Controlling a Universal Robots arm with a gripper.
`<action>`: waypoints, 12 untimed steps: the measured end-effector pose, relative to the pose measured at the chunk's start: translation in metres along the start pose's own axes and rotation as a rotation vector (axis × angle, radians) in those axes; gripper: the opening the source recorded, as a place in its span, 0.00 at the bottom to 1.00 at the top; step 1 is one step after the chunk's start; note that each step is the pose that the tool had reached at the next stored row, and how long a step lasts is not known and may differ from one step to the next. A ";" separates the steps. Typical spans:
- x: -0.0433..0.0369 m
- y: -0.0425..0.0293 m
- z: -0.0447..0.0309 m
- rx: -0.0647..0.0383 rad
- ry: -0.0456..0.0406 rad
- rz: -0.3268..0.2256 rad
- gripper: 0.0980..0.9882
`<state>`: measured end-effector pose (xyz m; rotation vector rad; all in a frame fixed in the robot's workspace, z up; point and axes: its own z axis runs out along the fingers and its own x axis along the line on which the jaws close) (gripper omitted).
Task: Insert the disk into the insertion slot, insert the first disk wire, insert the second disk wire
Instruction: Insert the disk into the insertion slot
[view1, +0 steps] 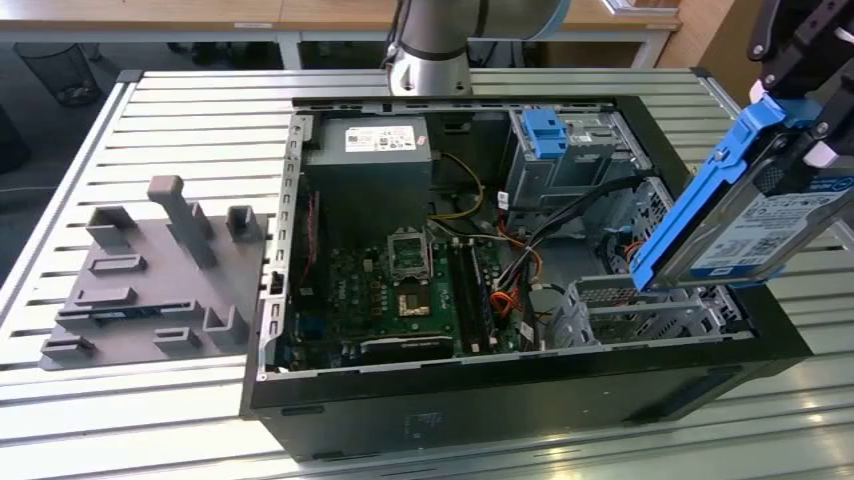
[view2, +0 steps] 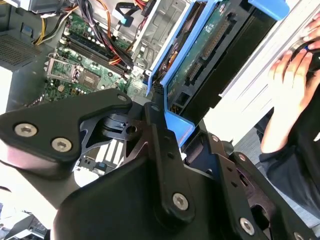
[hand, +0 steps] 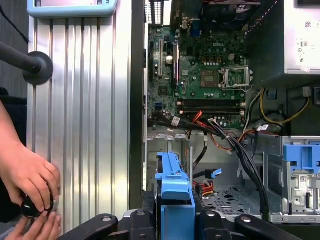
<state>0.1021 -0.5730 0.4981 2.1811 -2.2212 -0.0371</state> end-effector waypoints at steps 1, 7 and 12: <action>0.0000 0.0017 0.0004 0.002 0.0000 0.000 0.30; 0.0002 0.0057 0.0030 0.007 0.0006 -0.001 0.30; -0.0001 0.0067 0.0116 0.008 0.0006 -0.001 0.30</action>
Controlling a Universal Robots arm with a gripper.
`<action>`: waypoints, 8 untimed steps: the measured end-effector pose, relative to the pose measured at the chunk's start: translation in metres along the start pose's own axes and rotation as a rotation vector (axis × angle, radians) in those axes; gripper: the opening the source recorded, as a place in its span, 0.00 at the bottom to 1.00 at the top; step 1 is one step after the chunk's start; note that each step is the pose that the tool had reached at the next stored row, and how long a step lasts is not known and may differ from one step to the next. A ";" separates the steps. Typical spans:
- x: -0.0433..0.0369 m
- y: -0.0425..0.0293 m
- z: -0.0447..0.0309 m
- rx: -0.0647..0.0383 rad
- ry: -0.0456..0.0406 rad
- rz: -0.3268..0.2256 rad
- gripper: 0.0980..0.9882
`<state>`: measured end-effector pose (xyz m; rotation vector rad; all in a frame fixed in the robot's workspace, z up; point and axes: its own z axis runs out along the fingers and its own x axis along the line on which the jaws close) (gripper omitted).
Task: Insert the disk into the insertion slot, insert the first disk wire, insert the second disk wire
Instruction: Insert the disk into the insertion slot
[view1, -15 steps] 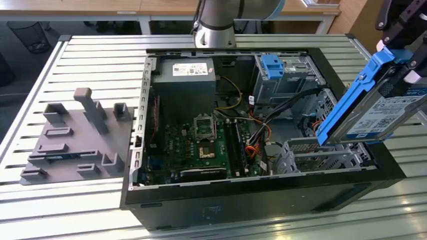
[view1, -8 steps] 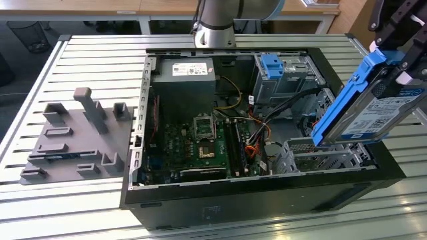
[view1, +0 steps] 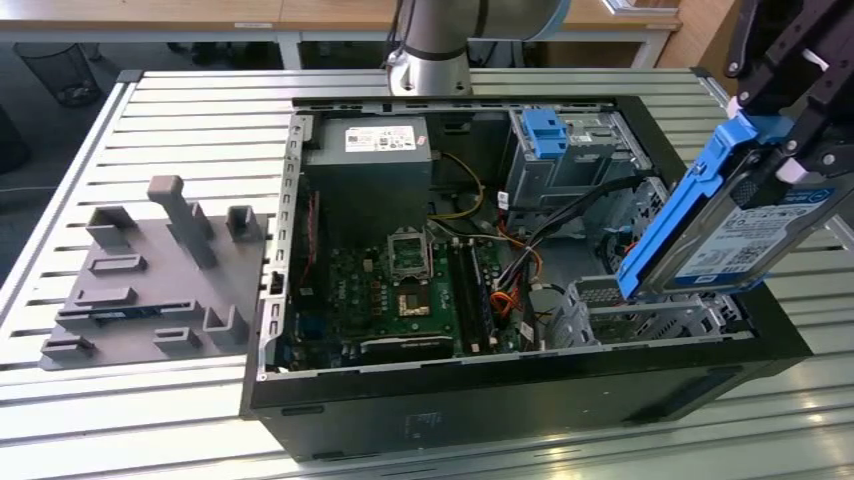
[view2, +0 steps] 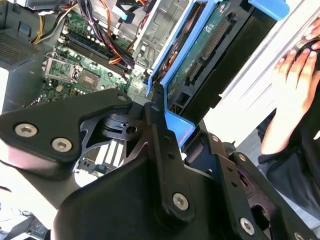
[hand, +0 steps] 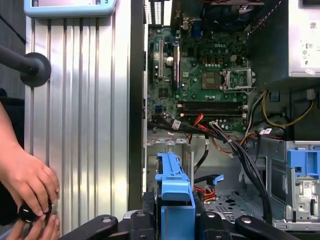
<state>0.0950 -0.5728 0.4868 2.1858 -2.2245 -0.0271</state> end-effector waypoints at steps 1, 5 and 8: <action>0.0000 0.0000 0.0017 0.000 0.0000 0.000 0.30; -0.0007 -0.0001 0.0074 0.000 0.0002 0.000 0.30; -0.0016 -0.0002 0.0118 0.000 0.0002 0.000 0.30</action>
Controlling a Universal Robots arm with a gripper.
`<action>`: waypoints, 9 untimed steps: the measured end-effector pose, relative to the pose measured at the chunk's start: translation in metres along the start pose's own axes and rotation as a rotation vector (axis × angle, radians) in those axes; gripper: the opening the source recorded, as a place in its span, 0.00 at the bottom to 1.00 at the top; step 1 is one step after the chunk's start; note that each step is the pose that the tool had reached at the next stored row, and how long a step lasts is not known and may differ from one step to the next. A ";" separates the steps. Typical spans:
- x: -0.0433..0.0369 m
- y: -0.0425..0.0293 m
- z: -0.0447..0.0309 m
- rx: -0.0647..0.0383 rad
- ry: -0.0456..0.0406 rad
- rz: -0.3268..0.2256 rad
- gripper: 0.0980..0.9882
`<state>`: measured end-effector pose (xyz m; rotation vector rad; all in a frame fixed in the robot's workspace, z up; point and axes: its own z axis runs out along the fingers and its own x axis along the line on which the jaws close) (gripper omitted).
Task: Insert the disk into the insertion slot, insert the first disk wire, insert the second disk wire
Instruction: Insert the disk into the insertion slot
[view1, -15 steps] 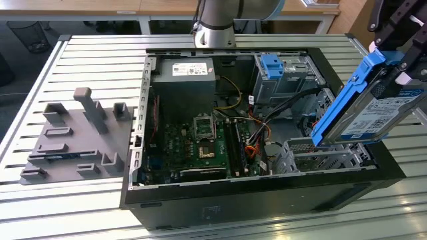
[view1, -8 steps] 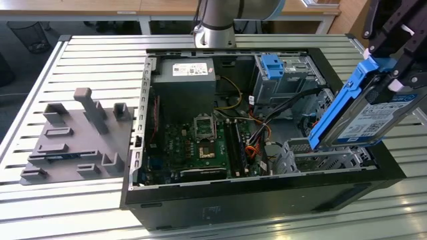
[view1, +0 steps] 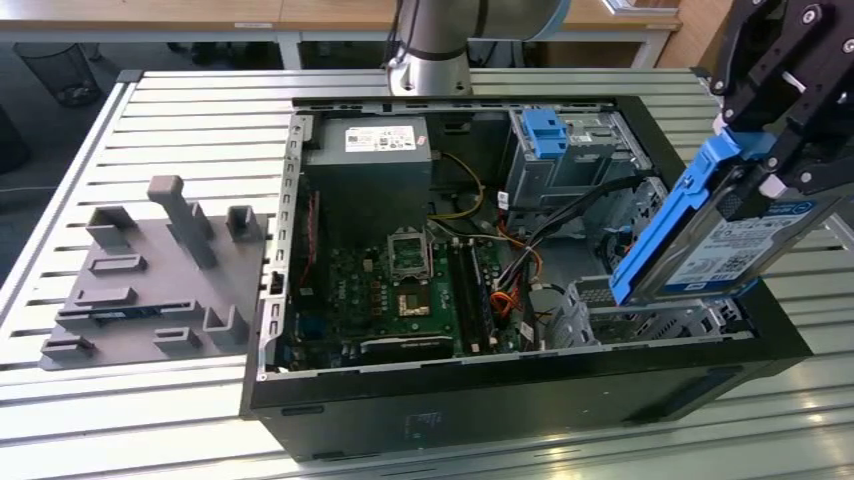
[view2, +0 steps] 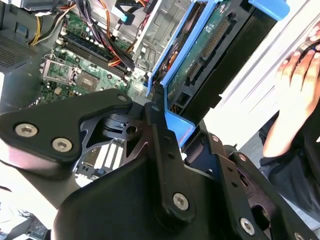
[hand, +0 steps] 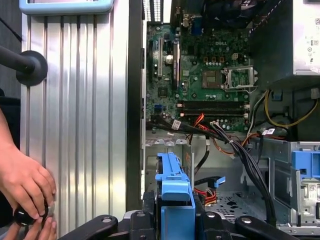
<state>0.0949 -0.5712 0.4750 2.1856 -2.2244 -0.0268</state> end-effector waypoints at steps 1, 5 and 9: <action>-0.0005 0.0000 0.0011 0.000 -0.0001 0.000 0.30; -0.0038 0.0000 0.0048 0.000 -0.0001 0.000 0.30; -0.0067 0.0006 0.0089 0.000 -0.0001 0.000 0.30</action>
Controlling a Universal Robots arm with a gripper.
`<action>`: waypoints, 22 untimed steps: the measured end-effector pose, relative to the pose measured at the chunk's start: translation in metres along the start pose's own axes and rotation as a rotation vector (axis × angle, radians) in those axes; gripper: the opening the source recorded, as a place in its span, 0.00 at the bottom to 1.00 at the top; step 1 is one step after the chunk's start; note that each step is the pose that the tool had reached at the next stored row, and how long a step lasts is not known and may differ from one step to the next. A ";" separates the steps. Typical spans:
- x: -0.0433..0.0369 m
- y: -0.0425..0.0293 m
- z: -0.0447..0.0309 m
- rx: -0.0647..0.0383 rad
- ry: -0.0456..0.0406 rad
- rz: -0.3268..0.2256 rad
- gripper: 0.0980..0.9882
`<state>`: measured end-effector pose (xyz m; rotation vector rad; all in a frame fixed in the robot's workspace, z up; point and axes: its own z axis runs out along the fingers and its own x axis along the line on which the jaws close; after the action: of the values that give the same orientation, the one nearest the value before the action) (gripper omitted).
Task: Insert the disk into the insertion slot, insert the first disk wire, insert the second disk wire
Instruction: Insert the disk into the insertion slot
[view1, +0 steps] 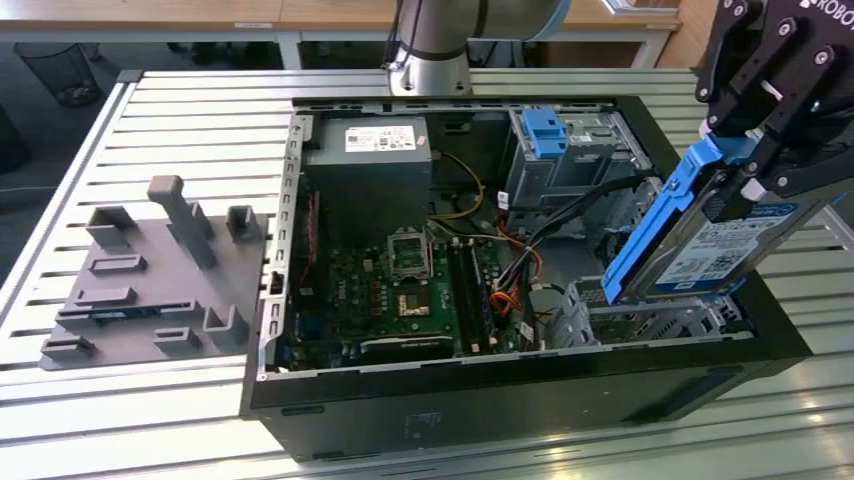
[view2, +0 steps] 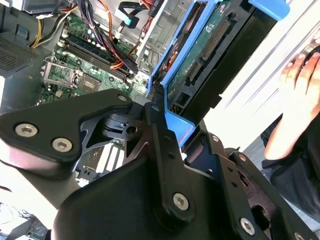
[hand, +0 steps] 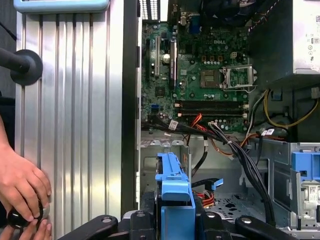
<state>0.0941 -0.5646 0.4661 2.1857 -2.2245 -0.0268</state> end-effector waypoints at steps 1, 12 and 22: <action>-0.0005 0.0002 0.0010 0.000 0.0000 0.000 0.30; -0.0066 0.0021 0.0125 0.000 0.0000 -0.003 0.30; -0.0114 0.0033 0.0184 0.000 0.0002 -0.006 0.30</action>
<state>0.0905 -0.5532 0.4478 2.1925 -2.2177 -0.0268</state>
